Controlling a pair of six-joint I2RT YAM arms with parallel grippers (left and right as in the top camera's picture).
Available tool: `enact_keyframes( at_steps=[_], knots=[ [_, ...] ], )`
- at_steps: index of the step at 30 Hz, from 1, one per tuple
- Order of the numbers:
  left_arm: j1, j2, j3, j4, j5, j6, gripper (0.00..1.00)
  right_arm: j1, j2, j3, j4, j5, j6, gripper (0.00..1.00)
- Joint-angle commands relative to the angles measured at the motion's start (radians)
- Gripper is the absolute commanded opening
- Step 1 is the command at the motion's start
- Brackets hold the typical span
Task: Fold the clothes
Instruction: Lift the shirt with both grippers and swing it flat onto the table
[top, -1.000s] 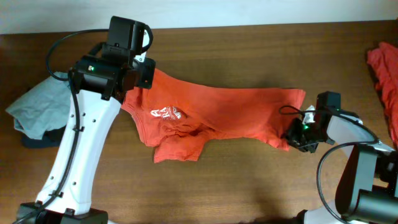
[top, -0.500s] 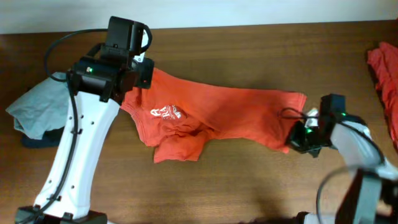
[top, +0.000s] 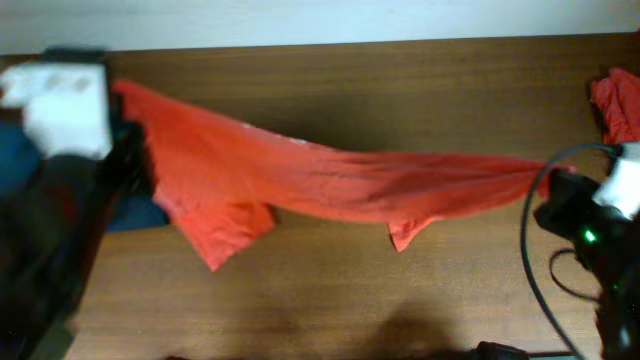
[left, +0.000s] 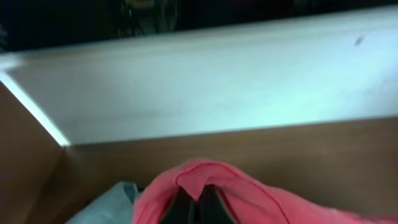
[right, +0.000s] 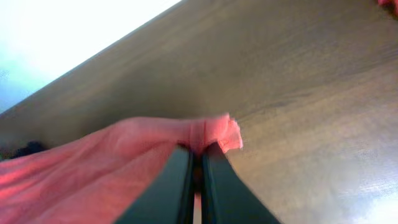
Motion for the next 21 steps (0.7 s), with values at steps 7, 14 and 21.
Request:
enact_keyframes(
  at_steps=[7, 14, 21],
  knots=[
    [0.007, -0.203, 0.009, -0.035, 0.073, 0.005, 0.01, 0.003, -0.025, 0.256, -0.161, 0.088, -0.002, 0.04],
    [0.007, -0.243, 0.063, -0.033, 0.156, 0.005, 0.01, 0.004, -0.025, 0.415, -0.195, 0.158, -0.002, 0.04],
    [0.007, -0.216, 0.078, 0.018, 0.164, 0.009, 0.0, 0.004, -0.003, 0.455, -0.203, 0.211, -0.001, 0.04]
  ],
)
